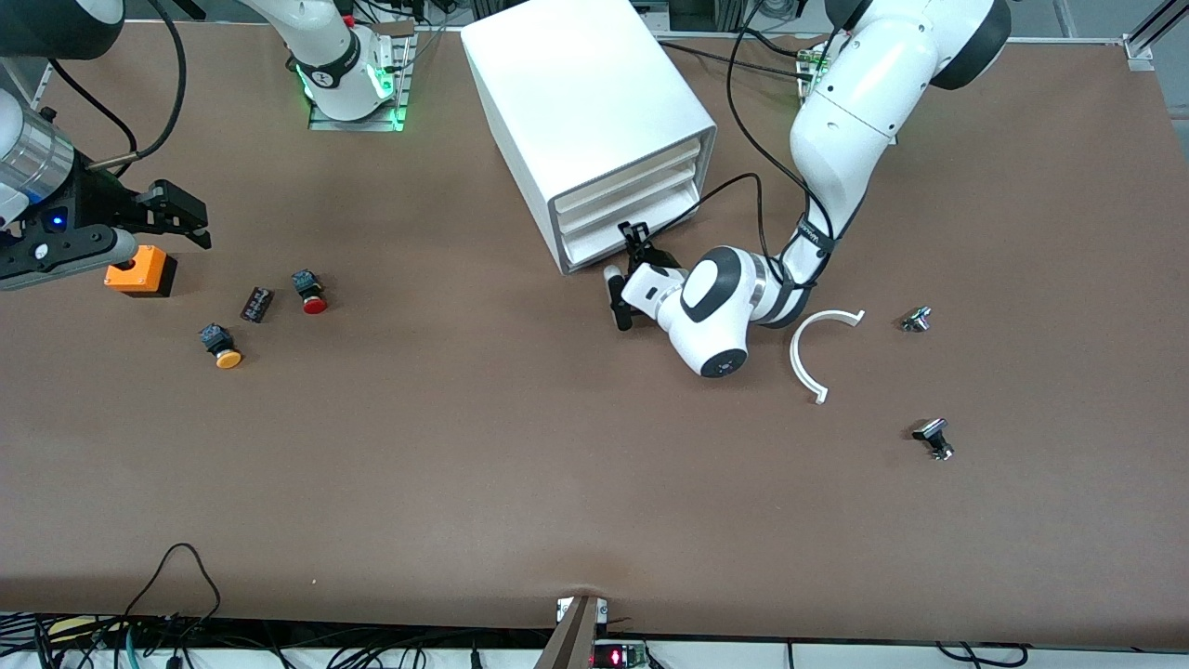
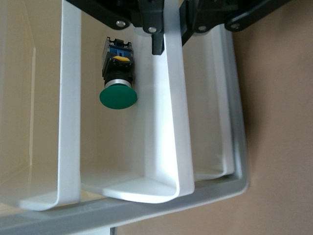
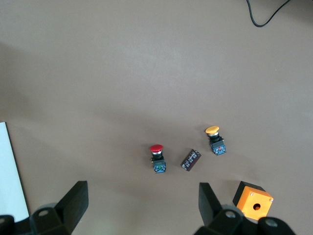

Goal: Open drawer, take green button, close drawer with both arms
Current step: 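Pull the bottom drawer open with the left gripper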

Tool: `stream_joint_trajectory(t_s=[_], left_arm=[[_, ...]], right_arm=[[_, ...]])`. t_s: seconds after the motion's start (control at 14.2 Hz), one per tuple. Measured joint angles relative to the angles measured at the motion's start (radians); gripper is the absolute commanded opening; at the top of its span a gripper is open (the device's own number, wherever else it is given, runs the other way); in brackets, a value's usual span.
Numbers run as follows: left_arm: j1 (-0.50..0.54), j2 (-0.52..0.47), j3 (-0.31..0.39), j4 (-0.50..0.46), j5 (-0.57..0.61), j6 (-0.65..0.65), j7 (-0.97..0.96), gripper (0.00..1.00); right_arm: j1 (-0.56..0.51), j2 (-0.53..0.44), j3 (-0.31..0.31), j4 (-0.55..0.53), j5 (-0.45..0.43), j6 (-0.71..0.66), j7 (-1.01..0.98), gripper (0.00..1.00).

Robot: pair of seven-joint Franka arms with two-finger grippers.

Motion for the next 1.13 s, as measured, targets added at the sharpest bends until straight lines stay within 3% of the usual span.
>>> stream_joint_trajectory(t_s=[0.57, 1.13], left_arm=[[0.016, 0.003, 0.059, 0.049, -0.001, -0.022, 0.004, 0.0], [0.027, 0.056, 0.115, 0.168, -0.001, -0.045, 0.006, 0.0]], right_arm=[[0.0, 0.0, 0.0, 0.0, 0.0, 0.0, 0.0, 1.0], [0.0, 0.0, 0.0, 0.0, 0.0, 0.0, 0.0, 0.99]])
